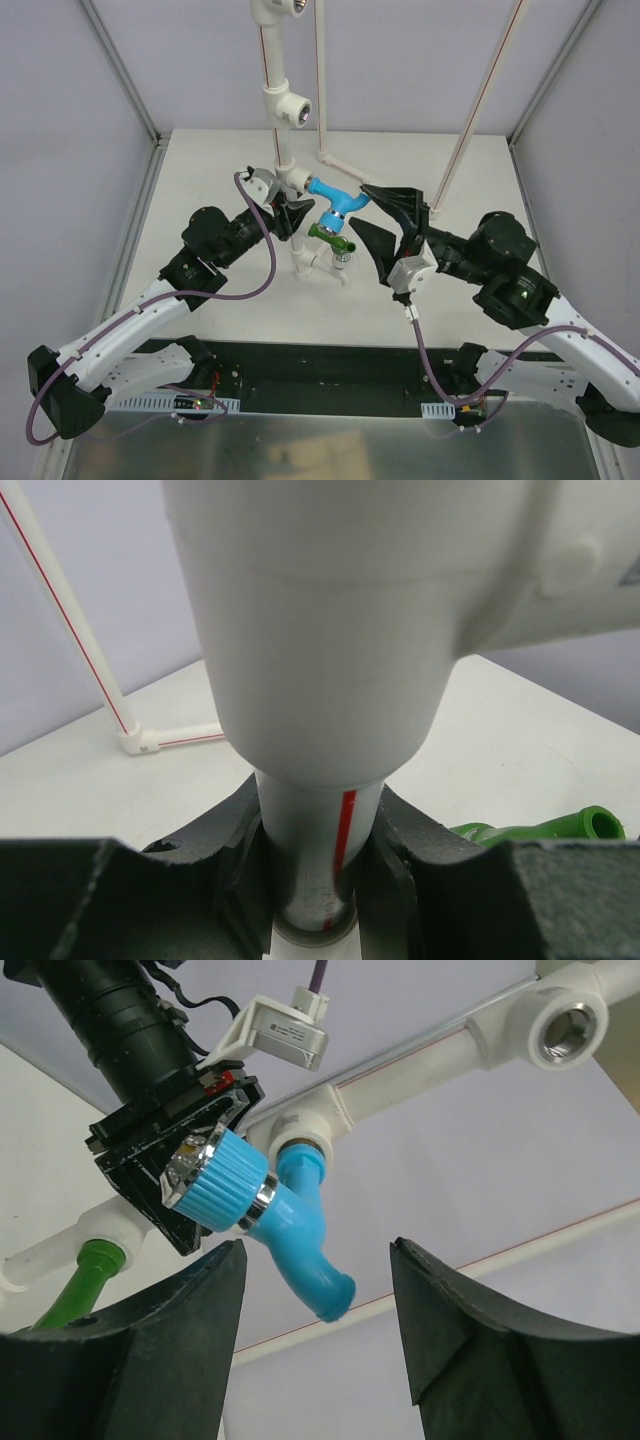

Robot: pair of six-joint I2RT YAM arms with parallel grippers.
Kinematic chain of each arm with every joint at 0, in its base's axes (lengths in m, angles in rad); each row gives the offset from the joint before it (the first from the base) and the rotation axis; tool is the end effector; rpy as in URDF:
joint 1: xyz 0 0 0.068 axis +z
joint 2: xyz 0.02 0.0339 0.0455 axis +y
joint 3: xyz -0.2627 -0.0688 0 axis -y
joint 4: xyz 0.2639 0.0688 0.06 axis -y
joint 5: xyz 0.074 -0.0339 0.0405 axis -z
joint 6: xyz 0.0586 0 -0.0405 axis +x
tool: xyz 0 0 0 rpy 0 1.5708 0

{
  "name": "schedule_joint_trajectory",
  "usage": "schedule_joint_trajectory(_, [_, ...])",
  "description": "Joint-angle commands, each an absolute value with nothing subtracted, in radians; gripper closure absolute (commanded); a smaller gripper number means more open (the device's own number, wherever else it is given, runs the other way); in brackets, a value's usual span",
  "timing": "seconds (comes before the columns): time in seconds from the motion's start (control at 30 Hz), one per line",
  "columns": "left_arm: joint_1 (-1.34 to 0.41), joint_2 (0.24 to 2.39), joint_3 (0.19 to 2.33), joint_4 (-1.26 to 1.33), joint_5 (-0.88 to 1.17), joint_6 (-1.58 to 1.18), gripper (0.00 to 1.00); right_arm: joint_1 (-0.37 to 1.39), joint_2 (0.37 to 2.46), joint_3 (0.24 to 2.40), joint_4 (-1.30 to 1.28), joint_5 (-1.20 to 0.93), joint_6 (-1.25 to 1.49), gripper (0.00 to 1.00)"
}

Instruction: Install the water faucets

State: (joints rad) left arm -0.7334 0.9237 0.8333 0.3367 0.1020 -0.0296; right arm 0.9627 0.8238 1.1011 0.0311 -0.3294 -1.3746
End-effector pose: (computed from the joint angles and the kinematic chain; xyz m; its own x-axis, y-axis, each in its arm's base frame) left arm 0.1878 -0.1772 0.3913 0.1592 -0.1831 -0.9701 0.7443 0.6678 -0.0039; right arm 0.1000 0.1768 0.4755 0.9682 -0.2335 -0.0894 -0.0156 0.3004 -0.9537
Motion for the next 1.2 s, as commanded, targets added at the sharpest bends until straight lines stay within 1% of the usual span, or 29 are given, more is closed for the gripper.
schedule_joint_trajectory(0.0, [-0.741, 0.905, 0.847, 0.279, 0.127, -0.143, 1.00, 1.002, 0.868, 1.172, -0.024, -0.327, -1.469, 0.35])
schedule_joint_trajectory(0.4, [-0.741, 0.893, 0.841, 0.276, 0.121, -0.141, 1.00, 1.065, 0.969, 1.227, -0.048, -0.264, -1.558, 0.37])
schedule_joint_trajectory(0.53, [-0.741, 0.893, 0.836, 0.276, 0.123, -0.140, 1.00, 1.075, 0.986, 1.223, -0.031, -0.259, -1.565, 0.40])
schedule_joint_trajectory(0.73, [-0.741, 0.882, 0.831, 0.276, 0.120, -0.141, 1.00, 1.081, 0.988, 1.167, 0.049, -0.227, -1.552, 0.56])
schedule_joint_trajectory(0.93, [-0.741, 0.879, 0.828, 0.276, 0.117, -0.138, 1.00, 1.080, 0.979, 1.149, 0.077, -0.225, -1.438, 0.67])
schedule_joint_trajectory(1.1, [-0.741, 0.882, 0.831, 0.275, 0.117, -0.138, 1.00, 1.081, 0.974, 1.143, 0.106, -0.210, -1.320, 0.83])
schedule_joint_trajectory(1.17, [-0.741, 0.882, 0.830, 0.275, 0.117, -0.141, 1.00, 1.081, 0.976, 1.144, 0.127, -0.193, -1.252, 0.88])
